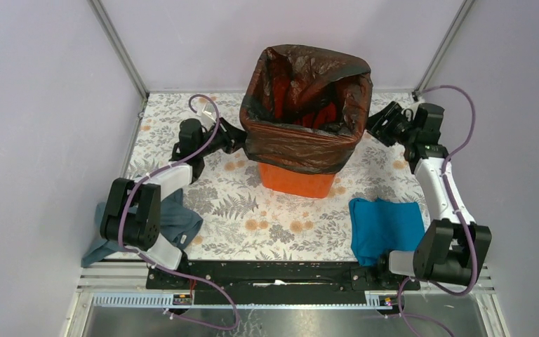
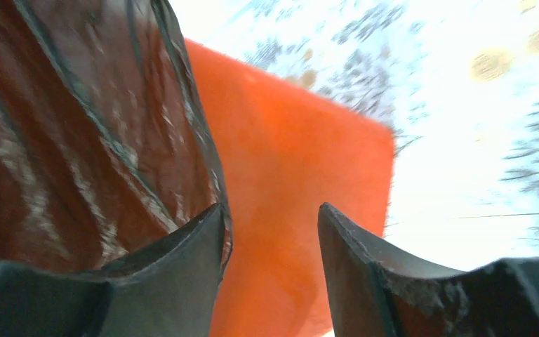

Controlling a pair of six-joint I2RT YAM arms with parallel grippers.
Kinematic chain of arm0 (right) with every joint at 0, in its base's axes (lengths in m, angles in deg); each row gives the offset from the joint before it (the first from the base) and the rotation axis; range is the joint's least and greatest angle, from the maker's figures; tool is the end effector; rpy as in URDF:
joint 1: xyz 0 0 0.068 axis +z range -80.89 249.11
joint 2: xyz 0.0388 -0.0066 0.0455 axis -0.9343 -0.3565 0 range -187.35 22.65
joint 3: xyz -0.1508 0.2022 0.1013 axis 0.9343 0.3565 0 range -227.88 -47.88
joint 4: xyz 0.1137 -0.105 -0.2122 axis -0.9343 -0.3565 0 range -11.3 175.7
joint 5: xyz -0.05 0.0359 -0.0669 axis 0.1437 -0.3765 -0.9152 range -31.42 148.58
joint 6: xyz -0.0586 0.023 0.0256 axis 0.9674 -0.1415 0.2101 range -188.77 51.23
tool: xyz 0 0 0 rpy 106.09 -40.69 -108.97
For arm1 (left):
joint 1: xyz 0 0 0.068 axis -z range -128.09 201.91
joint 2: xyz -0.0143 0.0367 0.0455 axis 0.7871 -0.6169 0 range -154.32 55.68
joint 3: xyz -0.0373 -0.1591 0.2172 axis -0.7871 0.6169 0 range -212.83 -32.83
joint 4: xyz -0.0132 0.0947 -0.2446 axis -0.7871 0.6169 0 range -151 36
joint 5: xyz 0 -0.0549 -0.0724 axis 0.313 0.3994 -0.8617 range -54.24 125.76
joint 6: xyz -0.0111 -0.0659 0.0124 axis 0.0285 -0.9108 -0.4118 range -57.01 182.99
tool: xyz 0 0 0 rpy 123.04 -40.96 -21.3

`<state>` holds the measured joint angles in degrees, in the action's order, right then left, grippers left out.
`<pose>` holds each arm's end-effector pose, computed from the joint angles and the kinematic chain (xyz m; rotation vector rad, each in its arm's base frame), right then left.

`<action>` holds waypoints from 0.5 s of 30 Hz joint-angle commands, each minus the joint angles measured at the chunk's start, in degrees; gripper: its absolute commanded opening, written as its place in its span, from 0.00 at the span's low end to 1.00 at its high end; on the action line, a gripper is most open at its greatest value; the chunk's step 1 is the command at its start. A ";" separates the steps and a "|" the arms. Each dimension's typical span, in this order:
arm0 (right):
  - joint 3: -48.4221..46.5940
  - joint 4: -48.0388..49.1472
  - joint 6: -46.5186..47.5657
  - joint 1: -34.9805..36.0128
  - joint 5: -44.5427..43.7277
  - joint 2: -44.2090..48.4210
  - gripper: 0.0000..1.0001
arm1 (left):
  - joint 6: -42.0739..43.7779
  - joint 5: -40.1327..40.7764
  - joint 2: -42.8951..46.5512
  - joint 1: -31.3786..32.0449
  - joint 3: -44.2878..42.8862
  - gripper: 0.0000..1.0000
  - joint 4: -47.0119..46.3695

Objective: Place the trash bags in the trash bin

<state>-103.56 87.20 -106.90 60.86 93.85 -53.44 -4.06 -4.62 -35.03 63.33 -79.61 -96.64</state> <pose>0.3219 -0.0149 0.3007 0.3514 1.9152 0.9328 0.3426 -0.1052 0.2321 -0.3475 1.9362 -1.5593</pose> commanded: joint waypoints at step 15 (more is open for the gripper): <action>-59.79 -34.76 31.68 18.48 -18.90 -9.61 0.76 | 28.37 6.68 9.60 0.18 -13.36 0.57 34.61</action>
<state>-154.29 59.11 -82.60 71.64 70.15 -56.83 14.37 -1.48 -27.91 63.40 -87.92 -71.68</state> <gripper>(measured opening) 0.774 0.533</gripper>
